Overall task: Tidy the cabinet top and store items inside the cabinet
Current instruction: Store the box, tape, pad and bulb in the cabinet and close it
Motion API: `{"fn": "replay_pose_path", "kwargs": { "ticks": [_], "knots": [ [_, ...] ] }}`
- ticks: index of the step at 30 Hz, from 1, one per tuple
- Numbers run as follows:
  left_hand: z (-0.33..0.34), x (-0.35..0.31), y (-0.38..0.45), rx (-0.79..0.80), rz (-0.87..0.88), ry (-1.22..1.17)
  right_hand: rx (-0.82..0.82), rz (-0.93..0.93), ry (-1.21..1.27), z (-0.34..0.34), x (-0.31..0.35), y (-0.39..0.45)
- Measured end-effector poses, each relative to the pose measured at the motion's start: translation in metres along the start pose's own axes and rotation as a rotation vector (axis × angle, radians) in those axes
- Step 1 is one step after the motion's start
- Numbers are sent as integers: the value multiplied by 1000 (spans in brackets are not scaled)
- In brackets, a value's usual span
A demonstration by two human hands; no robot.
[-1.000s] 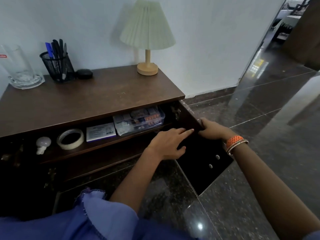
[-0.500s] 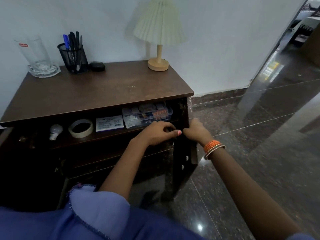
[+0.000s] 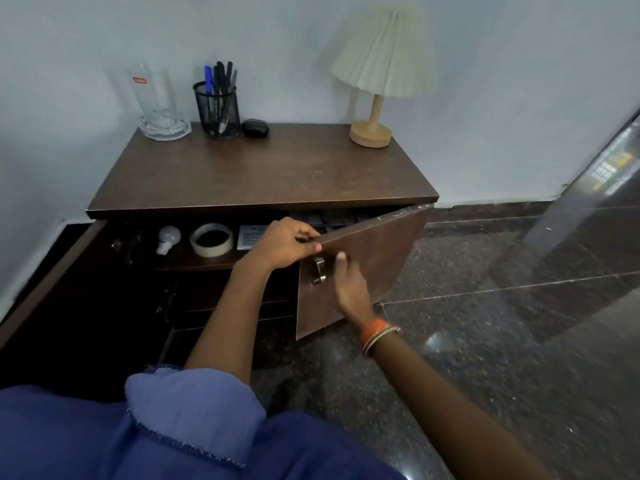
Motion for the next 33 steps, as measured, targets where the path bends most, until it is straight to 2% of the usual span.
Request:
{"fn": "replay_pose_path", "kwargs": {
  "ticks": [3, 6, 9, 13, 15, 19, 25, 29, 33],
  "knots": [
    [-3, 15, -2, -199, -11, -111, 69, -135, 10, 43, -14, -11],
    [-1, 18, 0, -271, 19, -111, -140, -124, 52, 54, -10, 5],
    [-7, 32, -1, -358, 7, -91, -220, -149, -108, 58, -9, 31],
    [-12, 53, -4, -407, -46, -160, -274, -180, -473, 54, 1, 58],
    [-14, 59, -7, -427, -56, -189, -324, -207, -538, 58, 1, 64],
    [-16, 63, -10, -453, -57, -210, -370, -209, -539, 62, -6, 67],
    [-27, 65, -26, -476, -49, -108, -398, -163, -378, 93, -4, 35],
    [-42, 75, -48, -562, -59, -66, -221, -321, -330, 134, 6, -5],
    [-70, 83, -87, -855, -116, -172, 17, -689, -312, 184, 40, -37]
  ]
}}
Point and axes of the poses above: each hand's wrist, its own y-axis towards the middle knuckle, its own z-axis out of the palm, x = y × z, the point moved 1 cm from there along y, towards the middle knuckle, and after that the axes turned 6 degrees about x, right-handed, at the moved point
